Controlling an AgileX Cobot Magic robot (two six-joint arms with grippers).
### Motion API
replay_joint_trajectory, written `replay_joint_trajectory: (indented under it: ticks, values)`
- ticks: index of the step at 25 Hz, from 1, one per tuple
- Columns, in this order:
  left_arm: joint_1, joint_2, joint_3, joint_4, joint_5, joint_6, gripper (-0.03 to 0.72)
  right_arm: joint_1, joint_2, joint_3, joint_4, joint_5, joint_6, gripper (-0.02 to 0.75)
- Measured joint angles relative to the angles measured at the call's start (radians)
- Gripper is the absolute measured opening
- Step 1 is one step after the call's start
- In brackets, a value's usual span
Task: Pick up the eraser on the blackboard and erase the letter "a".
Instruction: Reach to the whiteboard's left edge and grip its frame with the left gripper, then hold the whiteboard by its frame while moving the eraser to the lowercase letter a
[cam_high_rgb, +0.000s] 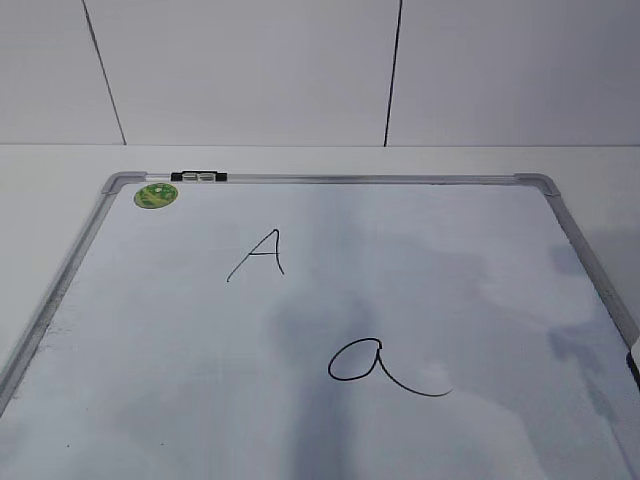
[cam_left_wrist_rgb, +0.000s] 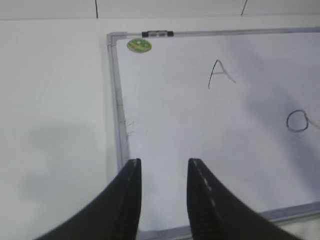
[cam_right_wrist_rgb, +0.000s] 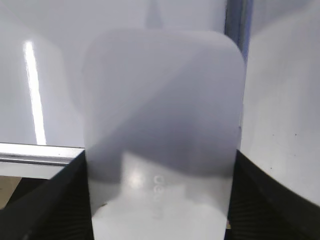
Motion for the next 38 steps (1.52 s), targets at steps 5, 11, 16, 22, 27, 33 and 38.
replay_joint_trajectory:
  ticks: [5, 11, 16, 22, 27, 33, 38]
  values:
    - [0.0, 0.156, -0.105, -0.084, -0.133, 0.0, 0.239, 0.0, 0.0, 0.0, 0.002, 0.0, 0.0, 0.568]
    - [-0.02, 0.503, -0.289, -0.077, -0.178, 0.001, 0.239, 0.0, 0.0, 0.0, 0.004, -0.004, 0.0, 0.568]
    - [-0.026, 0.828, -0.425, -0.046, -0.093, 0.002, 0.24, 0.0, 0.0, 0.0, 0.004, -0.004, 0.0, 0.568]
    - [-0.027, 1.19, -0.54, -0.033, 0.058, 0.045, 0.255, 0.0, 0.0, 0.0, 0.004, -0.004, 0.0, 0.568]
    - [-0.027, 1.44, -0.575, -0.015, 0.063, 0.071, 0.247, 0.0, 0.0, 0.0, 0.004, -0.004, 0.0, 0.568]
    - [-0.029, 1.592, -0.577, 0.005, -0.027, 0.11, 0.275, 0.0, 0.0, 0.0, 0.004, -0.004, 0.0, 0.568]
    - [-0.042, 1.637, -0.577, 0.066, -0.112, 0.117, 0.315, 0.0, 0.0, 0.0, 0.004, -0.019, 0.0, 0.568]
